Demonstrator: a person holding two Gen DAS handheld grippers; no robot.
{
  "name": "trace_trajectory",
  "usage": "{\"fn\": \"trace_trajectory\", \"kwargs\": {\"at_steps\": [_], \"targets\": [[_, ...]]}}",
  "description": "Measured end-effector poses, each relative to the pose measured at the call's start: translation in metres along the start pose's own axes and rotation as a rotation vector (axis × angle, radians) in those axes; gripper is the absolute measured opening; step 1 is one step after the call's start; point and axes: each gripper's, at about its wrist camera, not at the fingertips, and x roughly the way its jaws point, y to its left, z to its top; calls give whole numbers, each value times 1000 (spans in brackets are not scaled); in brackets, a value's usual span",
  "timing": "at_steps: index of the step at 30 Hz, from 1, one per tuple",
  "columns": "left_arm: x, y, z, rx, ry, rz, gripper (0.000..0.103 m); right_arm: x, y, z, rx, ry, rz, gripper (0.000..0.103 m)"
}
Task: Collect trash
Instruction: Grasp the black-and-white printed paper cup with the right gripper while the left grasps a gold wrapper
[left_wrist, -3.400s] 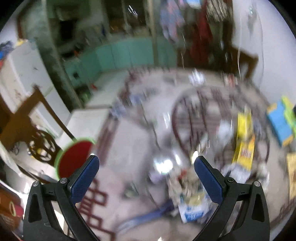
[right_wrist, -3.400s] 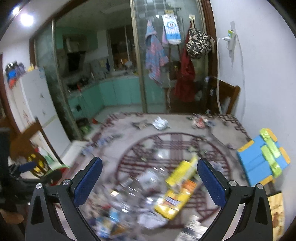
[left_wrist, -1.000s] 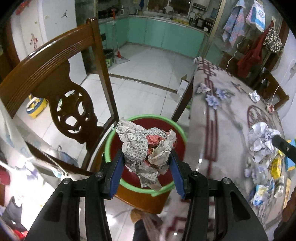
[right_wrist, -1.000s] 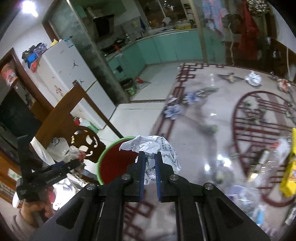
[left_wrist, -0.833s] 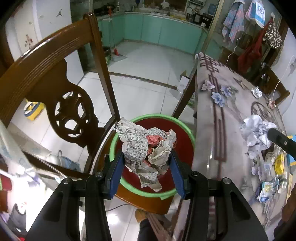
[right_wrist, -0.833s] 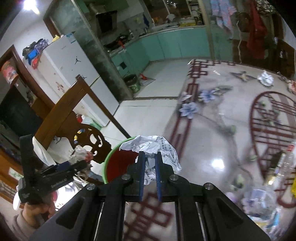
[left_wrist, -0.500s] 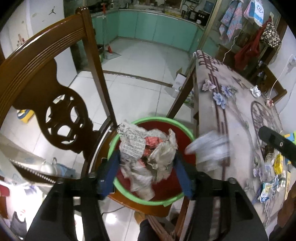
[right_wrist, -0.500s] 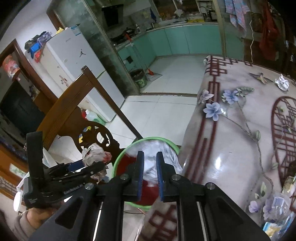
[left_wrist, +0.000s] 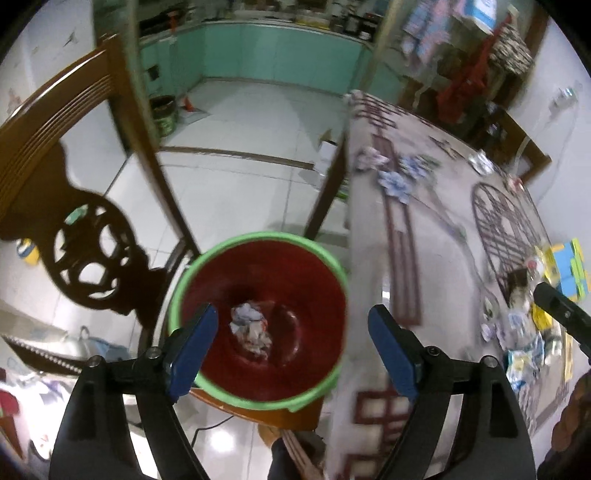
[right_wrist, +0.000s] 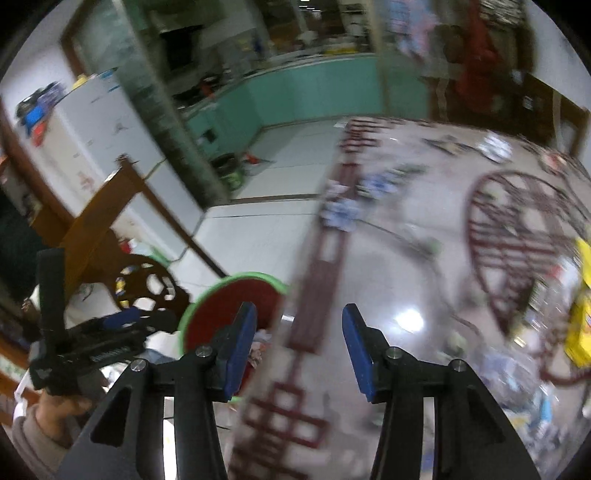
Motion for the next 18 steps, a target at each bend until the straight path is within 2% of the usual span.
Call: {"fn": "trace_trajectory", "kwargs": {"at_steps": [5, 9, 13, 15, 18], "targets": [[-2, -56, -7, 90, 4, -28, 84, -24, -74, -16, 112, -8, -99, 47], [0, -98, -16, 114, 22, -54, 84, -53, -139, -24, 173, -39, -180, 47], [-3, -148, -25, 137, 26, -86, 84, -85, -212, -31, 232, -56, -313, 47], [-3, -175, -31, 150, 25, -95, 84, -97, -252, -39, 271, -53, -383, 50], [0, -208, -39, 164, 31, -115, 84, -104, -311, -55, 302, -3, -512, 55]]}}
